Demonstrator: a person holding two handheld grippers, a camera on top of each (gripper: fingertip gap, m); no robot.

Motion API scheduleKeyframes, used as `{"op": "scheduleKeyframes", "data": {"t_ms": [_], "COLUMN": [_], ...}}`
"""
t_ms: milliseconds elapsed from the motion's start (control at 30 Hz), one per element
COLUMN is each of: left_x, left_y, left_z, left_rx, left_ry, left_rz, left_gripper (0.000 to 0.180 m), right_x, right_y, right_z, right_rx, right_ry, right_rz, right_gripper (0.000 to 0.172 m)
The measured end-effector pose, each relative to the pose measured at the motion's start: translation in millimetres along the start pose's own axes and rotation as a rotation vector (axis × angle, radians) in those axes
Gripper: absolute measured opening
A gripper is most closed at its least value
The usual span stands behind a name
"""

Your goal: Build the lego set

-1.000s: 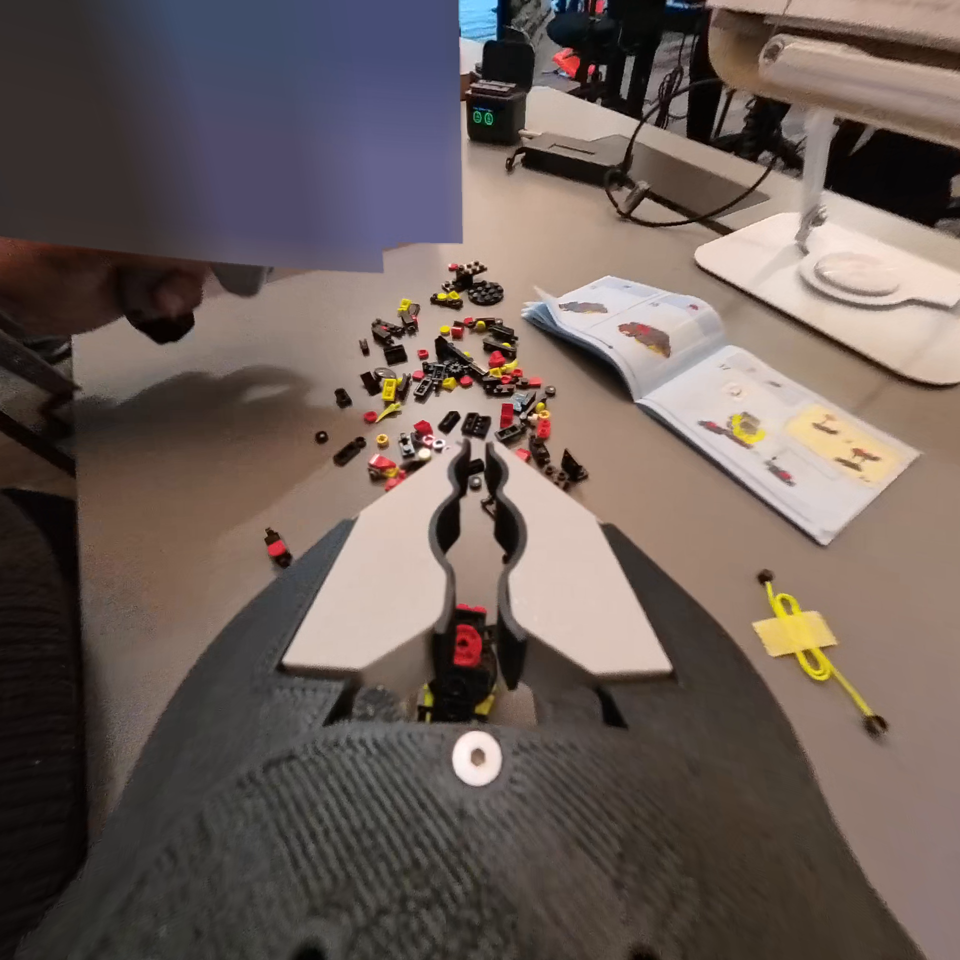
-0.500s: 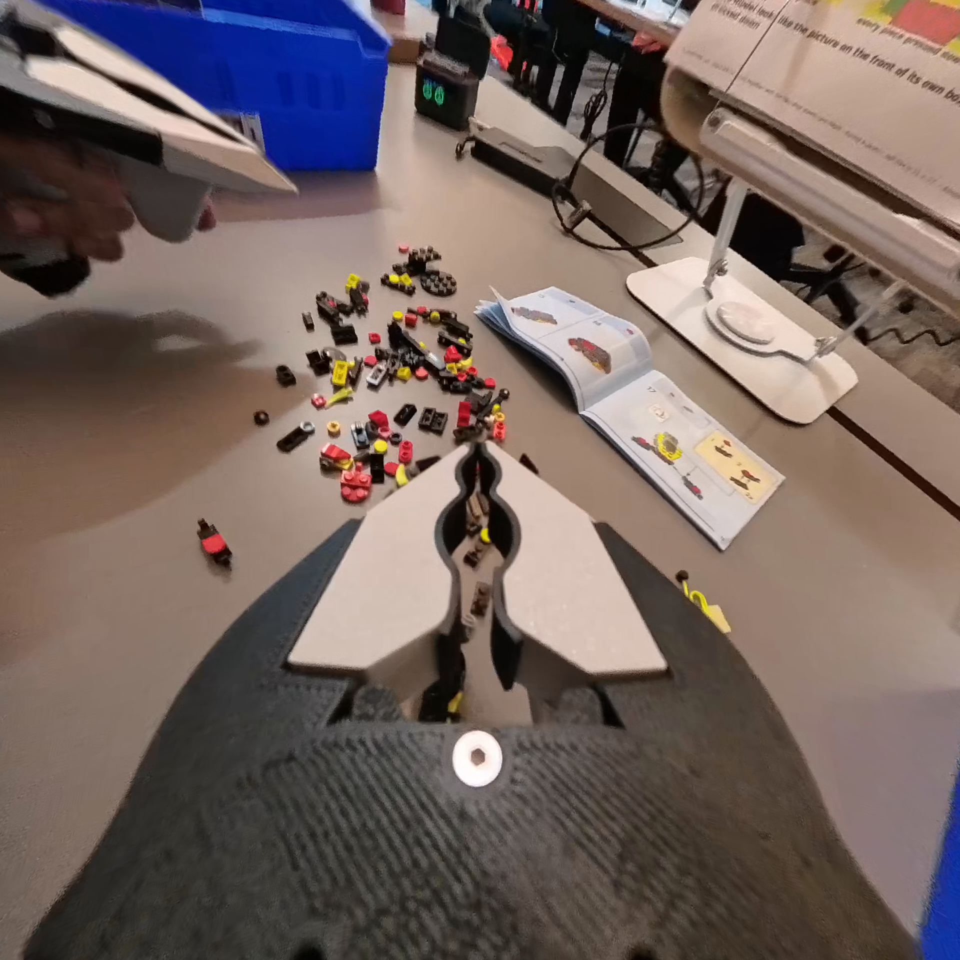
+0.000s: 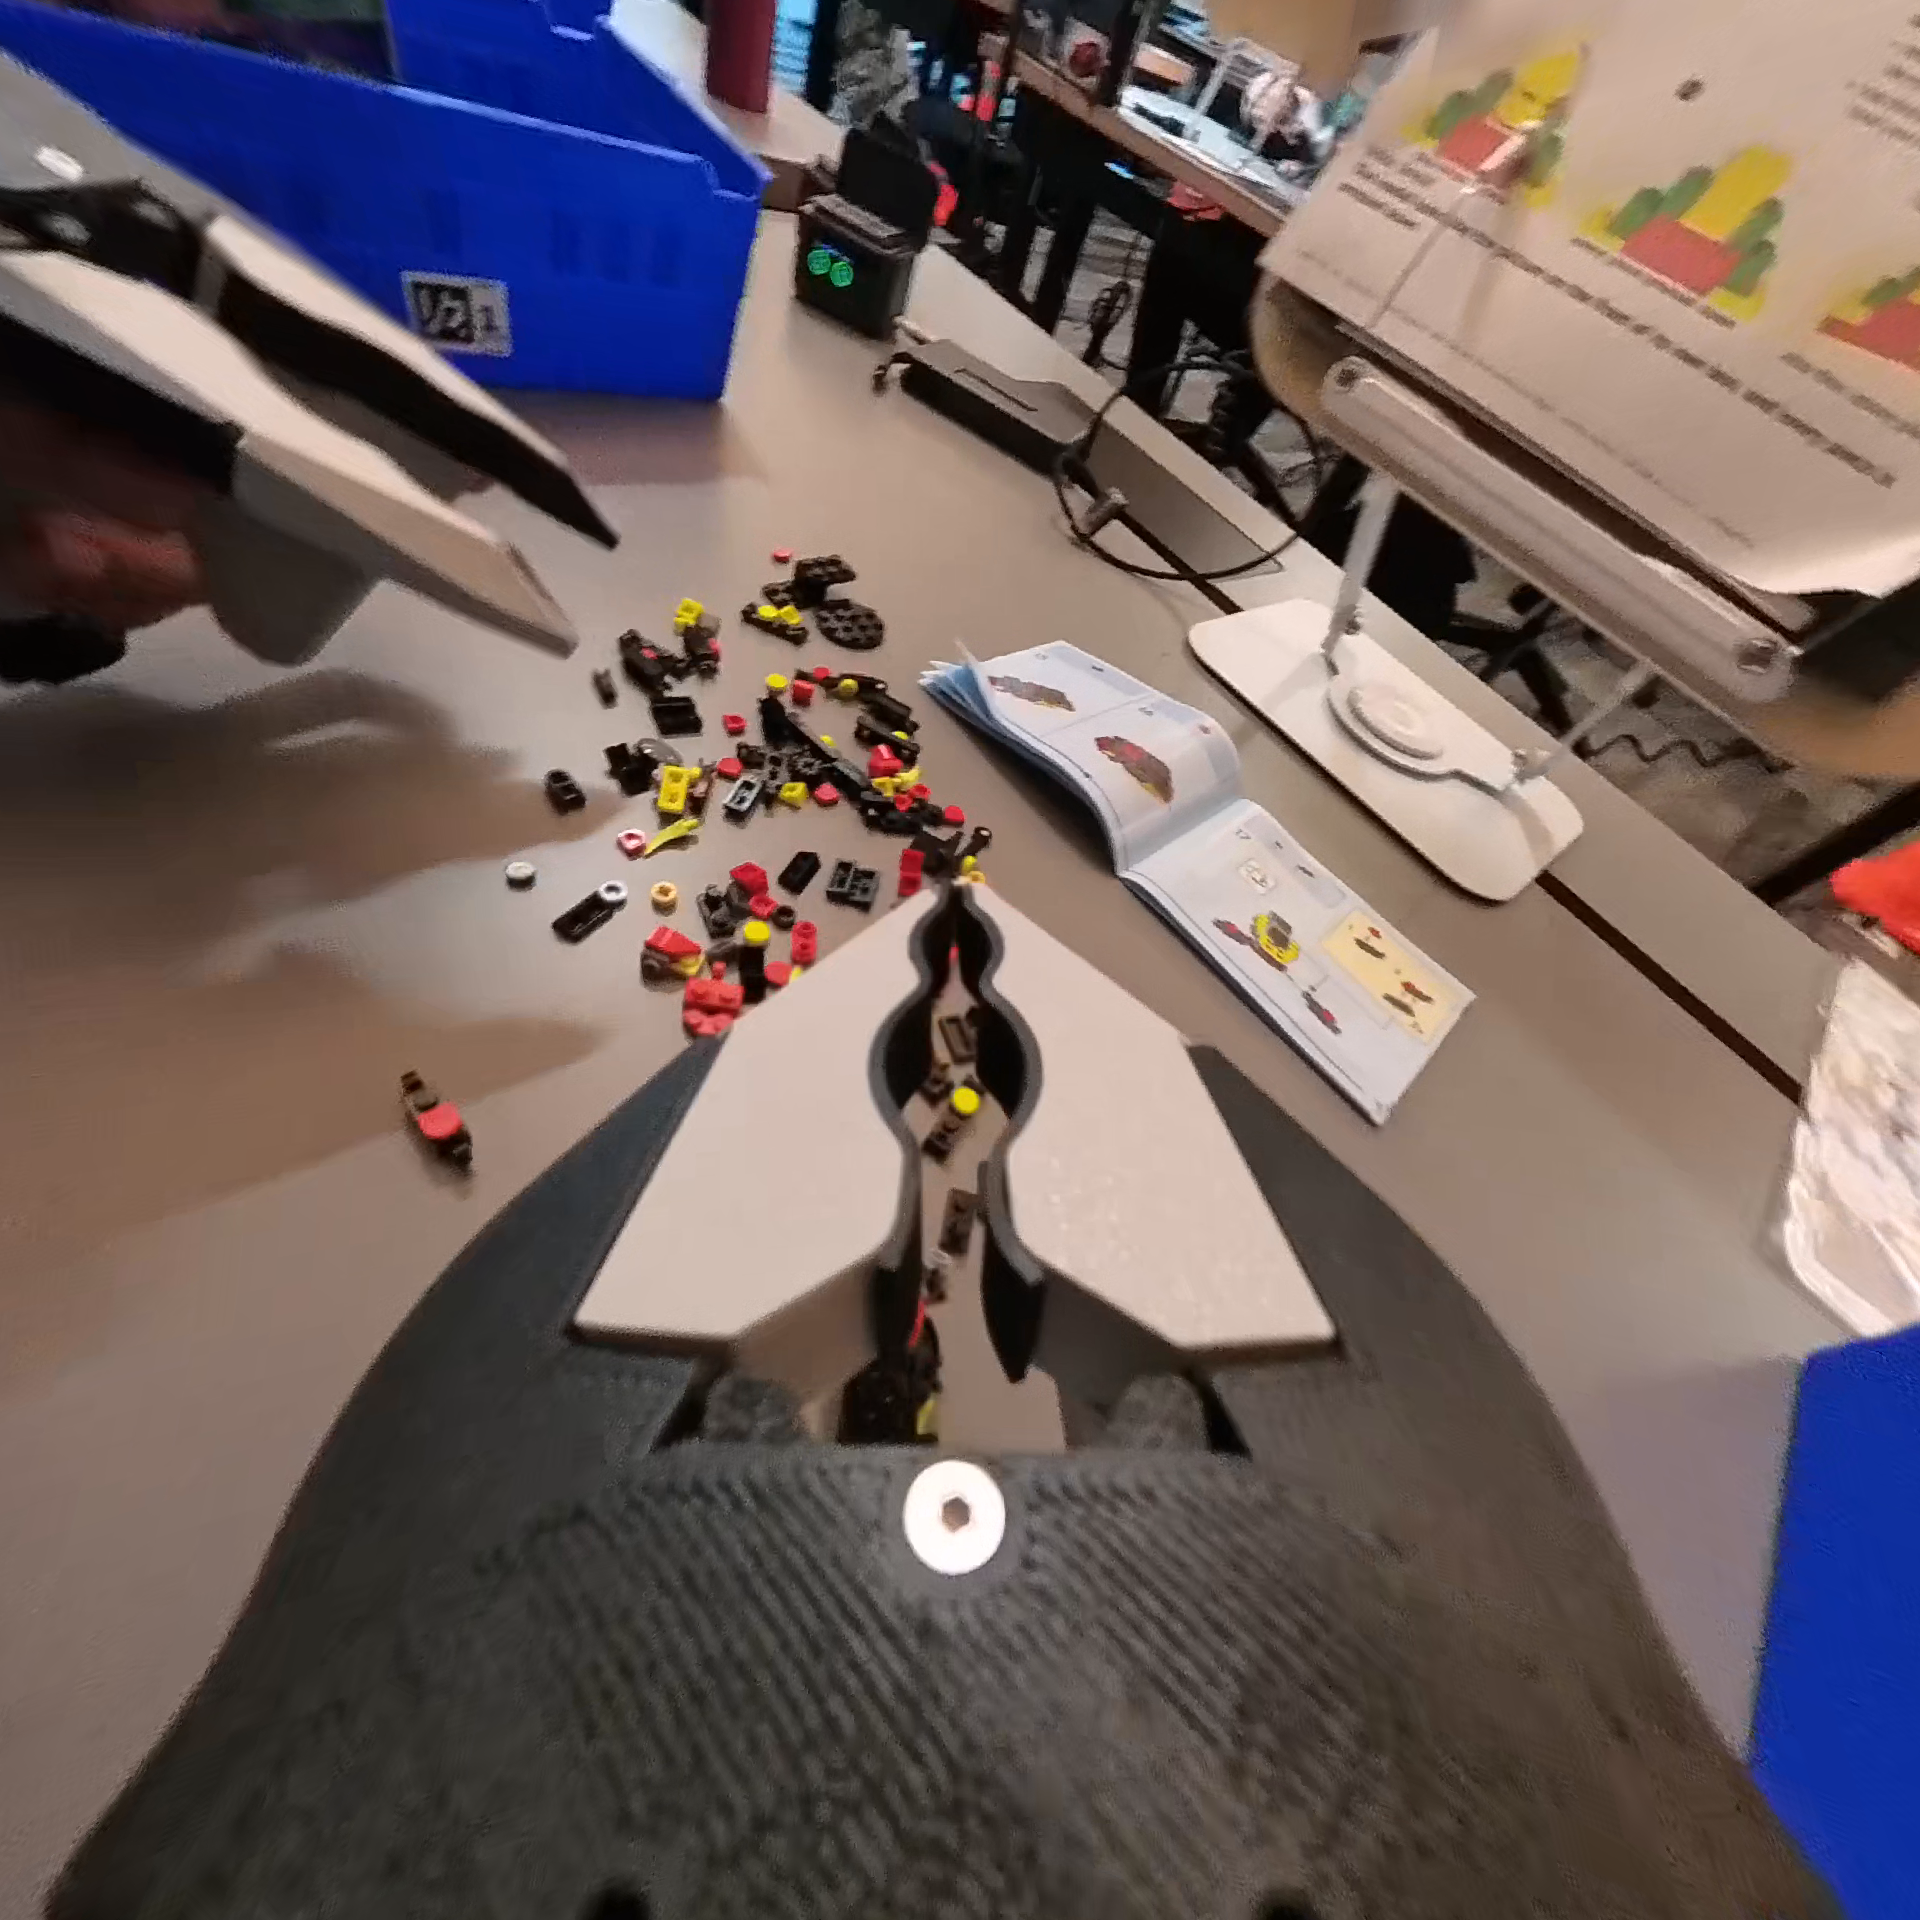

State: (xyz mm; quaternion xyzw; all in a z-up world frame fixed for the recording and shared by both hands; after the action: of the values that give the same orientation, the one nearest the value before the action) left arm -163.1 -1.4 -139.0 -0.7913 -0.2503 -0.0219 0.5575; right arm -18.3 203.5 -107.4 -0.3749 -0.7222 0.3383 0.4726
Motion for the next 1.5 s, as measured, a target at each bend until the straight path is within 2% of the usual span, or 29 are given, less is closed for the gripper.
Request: {"op": "scheduleKeyframes", "data": {"t_ms": [67, 167, 300, 367, 400, 433, 467, 567, 667, 900, 1033, 1133, 1200, 1267, 1333, 1500], "left_x": [-2, -11, -16, -17, -18, -16, -14, -7, -1, 13, 1, -24, -38, -47, -48, -52], "left_y": [-1, -2, 0, 2, 3, 3, 4, 7, 9, 16, 9, 2, 2, 4, 6, 6], "left_z": [0, -4, -3, -2, -2, -1, -1, 3, 5, 10, 8, 3, 3, 4, 7, 16], "left_rx": [-0.008, 0.034, 0.044, 0.046, 0.051, 0.050, 0.040, -0.014, -0.029, -0.079, -0.016, 0.013, -0.044, -0.073, -0.093, -0.178], "left_ry": [0.028, -0.025, -0.080, -0.092, -0.080, -0.031, 0.019, 0.132, 0.167, 0.246, 0.137, -0.081, -0.222, -0.316, -0.301, -0.208], "left_rz": [-0.048, -0.027, -0.003, -0.004, -0.002, 0.001, -0.010, -0.070, -0.048, 0.022, 0.023, 0.060, 0.168, 0.288, 0.313, 0.242], "left_gripper": [0.072, 0.056, 0.040, 0.023, 0.001, 0.000, 0.000, 0.000, 0.000, 0.000, 0.000, 0.004, 0.020, 0.025, 0.029, 0.030], "right_x": [2, 1, -1, 3, 5, 7, 7, 9, 13, 21, 23, 23, 22, 21, 20, 22], "right_y": [-1, 1, 13, 18, 20, 21, 23, 31, 33, 39, 44, 44, 45, 45, 46, 48], "right_z": [-7, -17, -27, -30, -30, -30, -29, -26, -27, -27, -25, -25, -24, -22, -21, -21], "right_rx": [0.011, 0.016, -0.003, -0.006, 0.006, 0.021, 0.027, 0.017, 0.042, 0.105, 0.101, 0.099, 0.091, 0.084, 0.081, 0.080], "right_ry": [0.016, 0.002, -0.009, -0.003, -0.010, -0.028, -0.048, -0.052, -0.002, -0.003, -0.015, -0.012, -0.015, -0.019, -0.024, -0.034], "right_rz": [0.027, 0.048, 0.097, 0.121, 0.130, 0.128, 0.112, 0.043, 0.041, 0.129, 0.159, 0.146, 0.133, 0.124, 0.125, 0.151], "right_gripper": [0.000, 0.010, 0.030, 0.039, 0.043, 0.044, 0.042, 0.020, 0.008, 0.000, 0.000, 0.000, 0.000, 0.000, 0.000, 0.000]}}
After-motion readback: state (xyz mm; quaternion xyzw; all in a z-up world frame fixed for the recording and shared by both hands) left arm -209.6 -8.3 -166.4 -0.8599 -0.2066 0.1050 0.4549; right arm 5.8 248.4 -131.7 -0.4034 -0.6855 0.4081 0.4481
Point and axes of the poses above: each gripper's, where its closed fingertips meet, z out along the fingers, y out of its underside, x = y × z across the jaws, the point moved 9 cm from there along -z, back along the fingers, and after that the axes turned 9 degrees about -z, right-handed, at the moved point
